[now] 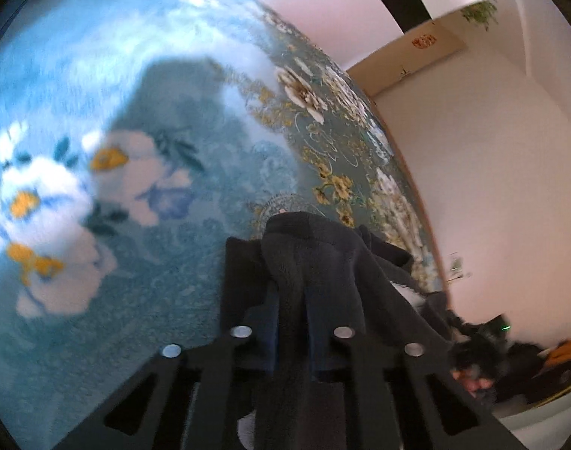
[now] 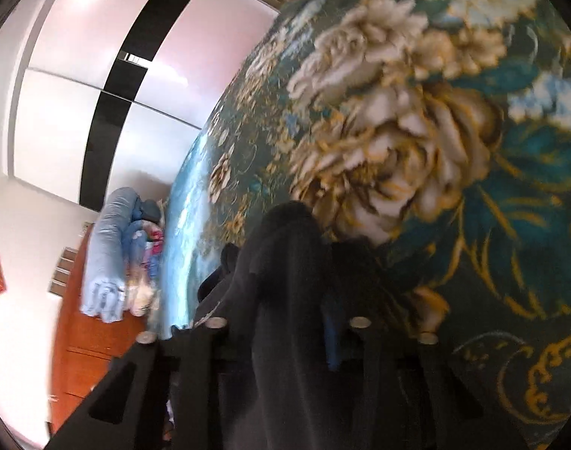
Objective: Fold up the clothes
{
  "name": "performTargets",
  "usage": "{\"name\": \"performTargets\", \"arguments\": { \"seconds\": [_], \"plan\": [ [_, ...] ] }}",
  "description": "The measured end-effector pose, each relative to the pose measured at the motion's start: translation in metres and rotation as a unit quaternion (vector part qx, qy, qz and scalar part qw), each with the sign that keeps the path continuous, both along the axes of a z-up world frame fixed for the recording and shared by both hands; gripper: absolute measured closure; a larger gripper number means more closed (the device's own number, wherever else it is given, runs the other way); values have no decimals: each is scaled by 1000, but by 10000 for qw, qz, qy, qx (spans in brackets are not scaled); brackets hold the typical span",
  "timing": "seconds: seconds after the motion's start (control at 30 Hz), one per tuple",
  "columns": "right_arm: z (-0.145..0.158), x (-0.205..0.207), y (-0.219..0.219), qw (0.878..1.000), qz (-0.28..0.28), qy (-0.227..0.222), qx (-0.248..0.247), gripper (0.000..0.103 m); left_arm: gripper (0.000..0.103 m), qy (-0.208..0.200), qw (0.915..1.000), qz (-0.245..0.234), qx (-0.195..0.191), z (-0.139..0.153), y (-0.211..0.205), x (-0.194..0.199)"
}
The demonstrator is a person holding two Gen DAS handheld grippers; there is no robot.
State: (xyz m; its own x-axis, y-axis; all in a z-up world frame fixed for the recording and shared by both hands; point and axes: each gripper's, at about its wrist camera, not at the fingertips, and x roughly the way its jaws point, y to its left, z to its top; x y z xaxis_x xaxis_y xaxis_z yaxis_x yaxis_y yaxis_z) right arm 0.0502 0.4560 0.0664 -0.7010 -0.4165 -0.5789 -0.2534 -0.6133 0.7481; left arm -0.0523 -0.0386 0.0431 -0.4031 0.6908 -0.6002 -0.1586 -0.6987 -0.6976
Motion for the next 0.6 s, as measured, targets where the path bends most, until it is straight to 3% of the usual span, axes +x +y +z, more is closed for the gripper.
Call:
{"name": "performTargets", "arguments": {
  "seconds": [0.03, 0.2, 0.3, 0.37, 0.43, 0.5, 0.6],
  "plan": [
    [6, 0, -2, 9999, 49, 60, 88, 93, 93, 152, 9999, -9, 20, 6, 0, 3],
    [46, 11, -1, 9960, 67, 886, 49, 95, 94, 811, 9923, 183, 920, 48, -22, 10],
    [57, 15, 13, 9921, -265, 1230, 13, 95, 94, 1032, 9903, 373, 851, 53, -30, 3],
    [42, 5, 18, 9950, -340, 937, 28, 95, 94, 750, 9953, 357, 489, 31, -22, -11],
    [13, -6, 17, 9987, -345, 351, 148, 95, 94, 119, 9991, 379, 134, -9, -16, -24],
    [-16, -10, 19, 9991, -404, -75, 102, 95, 94, -290, 9981, 479, 244, -38, -21, -28],
    [-37, -7, 32, 9975, -585, -174, -343, 95, 94, -475, 9961, 519, 541, -52, -29, -27]
  ]
}}
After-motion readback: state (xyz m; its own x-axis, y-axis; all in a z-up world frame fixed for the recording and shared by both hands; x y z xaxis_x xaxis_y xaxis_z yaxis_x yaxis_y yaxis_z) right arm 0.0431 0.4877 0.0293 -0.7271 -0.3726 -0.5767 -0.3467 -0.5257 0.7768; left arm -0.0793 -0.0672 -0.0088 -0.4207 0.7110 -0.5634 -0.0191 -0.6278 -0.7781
